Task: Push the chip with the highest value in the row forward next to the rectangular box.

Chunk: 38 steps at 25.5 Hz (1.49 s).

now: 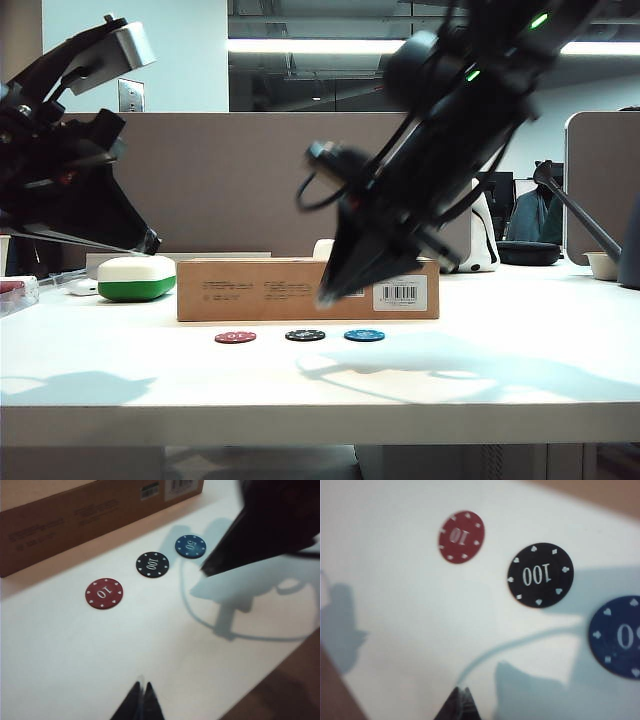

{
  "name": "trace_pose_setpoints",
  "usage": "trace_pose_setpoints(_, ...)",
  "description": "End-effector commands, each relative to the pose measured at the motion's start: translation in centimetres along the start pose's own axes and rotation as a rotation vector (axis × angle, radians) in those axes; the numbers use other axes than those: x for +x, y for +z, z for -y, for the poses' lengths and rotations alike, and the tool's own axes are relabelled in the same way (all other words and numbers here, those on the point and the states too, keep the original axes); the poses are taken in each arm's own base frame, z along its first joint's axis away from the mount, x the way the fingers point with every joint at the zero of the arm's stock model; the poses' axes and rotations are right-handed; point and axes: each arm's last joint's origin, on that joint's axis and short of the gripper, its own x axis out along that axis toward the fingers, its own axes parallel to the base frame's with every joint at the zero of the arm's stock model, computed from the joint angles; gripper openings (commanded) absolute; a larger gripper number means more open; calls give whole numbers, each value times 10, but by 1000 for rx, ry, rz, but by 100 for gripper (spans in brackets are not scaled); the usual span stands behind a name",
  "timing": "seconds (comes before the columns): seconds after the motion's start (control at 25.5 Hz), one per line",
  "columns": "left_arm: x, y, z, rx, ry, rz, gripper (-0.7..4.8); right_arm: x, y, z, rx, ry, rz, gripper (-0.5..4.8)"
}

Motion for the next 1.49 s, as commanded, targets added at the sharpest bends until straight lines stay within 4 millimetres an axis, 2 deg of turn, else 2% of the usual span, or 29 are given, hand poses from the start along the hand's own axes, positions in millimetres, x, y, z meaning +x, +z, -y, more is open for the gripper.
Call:
trace_pose_setpoints(0.04, 0, 2, 0, 1, -3, 18, -5, 15, 2, -1, -19, -39, -32, -6)
trace_pose_setpoints(0.47, 0, 2, 0, 1, -4, 17, -5, 34, 4, -6, -75, -160, 22, -6)
trace_pose_setpoints(0.78, 0, 2, 0, 1, -4, 17, -5, 49, 8, -1, -75, -190, 19, -6)
trace_pose_setpoints(1.49, 0, 2, 0, 1, -4, 18, -5, 50, 15, 1, -80, -270, 54, -6)
